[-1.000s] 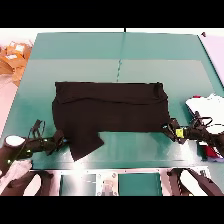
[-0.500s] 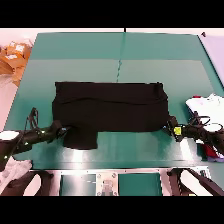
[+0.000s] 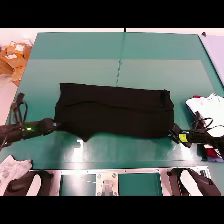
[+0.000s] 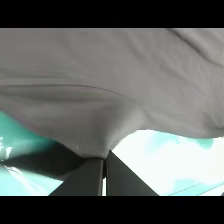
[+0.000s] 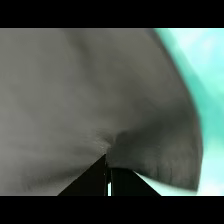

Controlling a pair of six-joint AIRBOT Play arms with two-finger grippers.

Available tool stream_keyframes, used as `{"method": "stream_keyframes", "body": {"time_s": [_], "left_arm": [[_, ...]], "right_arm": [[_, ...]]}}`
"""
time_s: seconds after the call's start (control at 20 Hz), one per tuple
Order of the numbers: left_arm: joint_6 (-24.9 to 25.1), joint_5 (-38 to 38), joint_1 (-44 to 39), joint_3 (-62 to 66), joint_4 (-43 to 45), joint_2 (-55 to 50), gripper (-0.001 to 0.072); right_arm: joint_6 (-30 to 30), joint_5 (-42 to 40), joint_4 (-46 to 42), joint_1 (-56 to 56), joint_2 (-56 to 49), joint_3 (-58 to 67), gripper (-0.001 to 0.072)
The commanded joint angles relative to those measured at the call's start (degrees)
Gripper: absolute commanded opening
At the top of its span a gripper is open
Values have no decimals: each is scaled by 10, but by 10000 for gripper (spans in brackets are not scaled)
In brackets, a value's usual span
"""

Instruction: Fold the shirts.

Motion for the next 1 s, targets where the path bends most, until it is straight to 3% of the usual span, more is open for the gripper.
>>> {"method": "stream_keyframes", "body": {"time_s": [0.0,0.25,0.4,0.65,0.95], "left_arm": [[-38,-29,0,22,17,53,21],[0,71,0,26,-30,31,21],[77,99,0,55,-88,-91,21],[191,148,0,166,-179,-322,22],[236,216,-95,340,-200,-579,24]], "right_arm": [[40,53,-58,0,103,16,17],[3,-19,56,6,42,112,17],[-26,-52,110,36,-63,190,17],[-28,-130,111,99,-241,302,17],[-28,-214,129,109,-377,363,19]]}}
